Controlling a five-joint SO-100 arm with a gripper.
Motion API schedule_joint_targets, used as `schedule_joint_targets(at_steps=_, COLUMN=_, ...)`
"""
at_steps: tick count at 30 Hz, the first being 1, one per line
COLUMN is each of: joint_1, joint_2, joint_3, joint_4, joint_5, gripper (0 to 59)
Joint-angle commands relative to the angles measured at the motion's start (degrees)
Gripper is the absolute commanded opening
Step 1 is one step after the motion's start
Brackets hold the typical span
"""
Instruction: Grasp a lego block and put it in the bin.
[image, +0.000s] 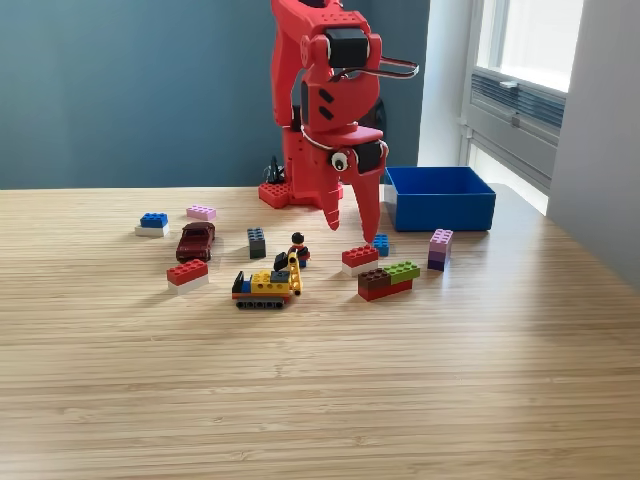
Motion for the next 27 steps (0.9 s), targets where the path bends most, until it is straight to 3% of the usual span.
schedule_joint_targets(at_steps=1, joint_1=0.5, joint_2=4.4, joint_3=0.9, joint_4=-3.5, joint_5=-0.9, gripper=24.7)
schedule_joint_targets(at_steps=14, joint_1=-0.1, joint_2=4.3, joint_3=5.7, joint_4=-12.2, joint_5=0.3, gripper=27.1)
schedule_joint_targets(at_steps=27, joint_1=-0.9, joint_2=4.1, joint_3=9.7, joint_4=-18.3, joint_5=3.3, gripper=24.5)
